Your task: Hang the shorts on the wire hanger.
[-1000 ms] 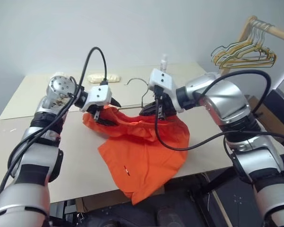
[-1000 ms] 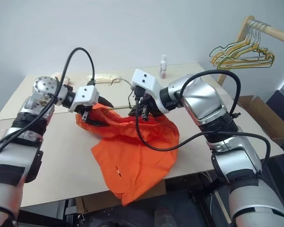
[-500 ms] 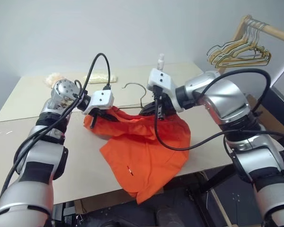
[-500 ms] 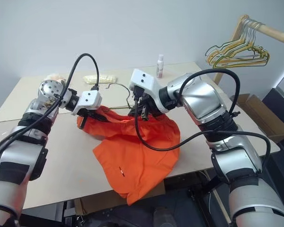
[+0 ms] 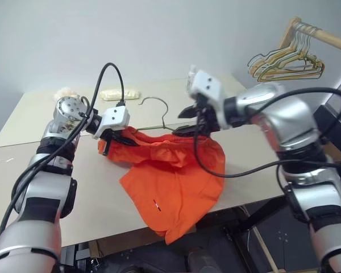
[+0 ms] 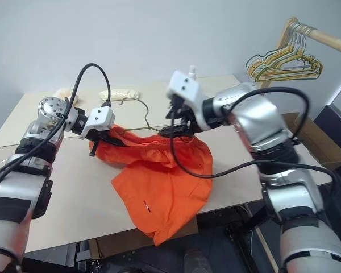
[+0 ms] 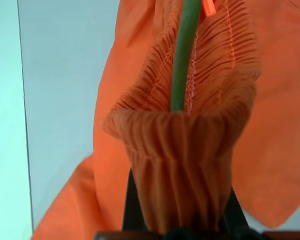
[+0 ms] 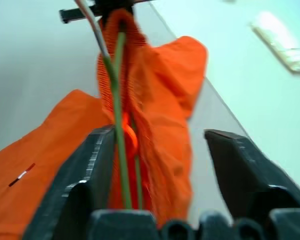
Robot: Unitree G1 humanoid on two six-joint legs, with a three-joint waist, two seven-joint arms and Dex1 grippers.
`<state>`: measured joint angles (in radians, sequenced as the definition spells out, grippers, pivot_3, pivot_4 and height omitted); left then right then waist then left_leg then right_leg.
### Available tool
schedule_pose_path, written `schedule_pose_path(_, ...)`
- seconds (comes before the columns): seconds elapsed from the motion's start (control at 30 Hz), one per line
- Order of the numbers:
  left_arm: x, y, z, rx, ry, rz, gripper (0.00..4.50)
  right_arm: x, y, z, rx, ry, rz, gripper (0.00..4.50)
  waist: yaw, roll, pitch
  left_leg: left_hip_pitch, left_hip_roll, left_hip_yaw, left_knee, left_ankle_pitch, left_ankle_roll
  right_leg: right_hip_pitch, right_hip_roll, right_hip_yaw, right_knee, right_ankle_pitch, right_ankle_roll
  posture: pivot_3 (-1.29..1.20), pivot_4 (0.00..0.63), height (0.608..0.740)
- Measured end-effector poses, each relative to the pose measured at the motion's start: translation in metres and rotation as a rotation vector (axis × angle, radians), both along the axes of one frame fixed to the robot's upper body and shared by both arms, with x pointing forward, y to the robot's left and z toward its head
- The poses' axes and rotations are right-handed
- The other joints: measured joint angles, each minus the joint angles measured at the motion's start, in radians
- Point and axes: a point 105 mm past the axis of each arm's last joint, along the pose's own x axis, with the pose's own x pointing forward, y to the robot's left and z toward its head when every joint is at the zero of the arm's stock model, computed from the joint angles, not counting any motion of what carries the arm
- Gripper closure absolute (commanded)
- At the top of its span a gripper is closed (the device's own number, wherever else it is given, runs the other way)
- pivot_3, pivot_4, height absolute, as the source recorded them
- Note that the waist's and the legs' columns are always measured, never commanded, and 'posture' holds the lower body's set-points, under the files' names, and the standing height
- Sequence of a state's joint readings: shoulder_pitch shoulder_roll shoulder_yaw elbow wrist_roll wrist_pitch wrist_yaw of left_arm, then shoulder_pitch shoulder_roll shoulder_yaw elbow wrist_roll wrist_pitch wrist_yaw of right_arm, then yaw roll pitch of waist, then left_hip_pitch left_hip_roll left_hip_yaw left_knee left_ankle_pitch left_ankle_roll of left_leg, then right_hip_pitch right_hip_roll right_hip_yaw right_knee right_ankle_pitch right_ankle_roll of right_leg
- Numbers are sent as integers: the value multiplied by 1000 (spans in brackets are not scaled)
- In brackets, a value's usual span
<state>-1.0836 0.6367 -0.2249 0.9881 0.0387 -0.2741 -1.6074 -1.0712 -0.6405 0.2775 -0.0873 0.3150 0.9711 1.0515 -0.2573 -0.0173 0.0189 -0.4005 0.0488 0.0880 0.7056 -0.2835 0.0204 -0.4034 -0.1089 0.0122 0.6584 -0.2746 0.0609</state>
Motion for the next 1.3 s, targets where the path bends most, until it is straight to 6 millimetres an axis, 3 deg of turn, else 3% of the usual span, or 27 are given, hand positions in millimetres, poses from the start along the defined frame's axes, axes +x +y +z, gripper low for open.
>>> schedule_pose_path(0.03, -1, 1, -1, 0, 5, 1, 4500, -2, -6, 5, 10, -3, -8, 61, 1, 0, 0, 0, 0, 0, 0, 0, 0, 0, 0, 0, 0, 0, 0, -212, 0, 740)
schedule_pose_path(0.17, -1, 2, -1, -8, 8, 17, 4500, -14, -32, 10, -34, -13, -35, 61, 2, 0, 0, 0, 0, 0, 0, 0, 1, 1, 0, 0, -1, 0, 0, -216, 0, 740)
schedule_pose_path(0.3, -1, 1, -1, -11, 10, 18, 4500, -22, -50, -28, -218, 31, -48, 61, 1, 0, 0, 1, 0, 0, 0, -1, 1, 1, 0, 1, 0, 0, 0, -216, 0, 740)
schedule_pose_path(0.4, -1, -2, -1, -13, 8, 10, 4500, -21, -47, -58, -316, 67, -39, 61, -7, 1, 0, 2, 0, 2, 0, -1, 1, 0, 0, 2, 0, 0, 0, -215, 0, 740)
schedule_pose_path(0.53, -1, -4, 0, -14, 4, 1, 4500, -11, -43, -73, -339, 83, -58, 61, -6, 1, 0, 1, 0, 1, 0, 0, 1, 0, 0, 2, 0, 0, 0, -214, 0, 740)
schedule_pose_path(0.63, -1, -5, 0, -14, 3, -1, 4500, -4, -34, -77, -357, 94, -53, 702, -5, 1, 0, 1, 0, 1, 0, 0, 1, 0, 0, 1, 0, 0, 0, -215, 0, 740)
schedule_pose_path(1.0, -4, -12, 3, 13, -27, -51, 4500, -5, -26, -79, -447, 131, 14, 4483, -2, 1, 0, 1, 0, 1, 0, 0, 1, 0, 0, 1, 0, 0, 0, -215, 0, 740)
schedule_pose_path(1.17, -6, -12, -1, 14, -23, -55, 4500, -5, -25, -81, -447, 151, 22, 4483, -4, 1, 0, 1, 0, 1, 0, 0, 1, 0, 0, 1, 0, 0, 0, -217, 0, 740)
schedule_pose_path(1.3, -5, -17, 3, -31, -35, -59, 3407, -10, -28, -87, -414, 211, 8, 4500, 0, 1, 0, 1, 0, 0, 0, 0, 1, 1, 0, 0, 0, 0, 0, -217, 0, 740)
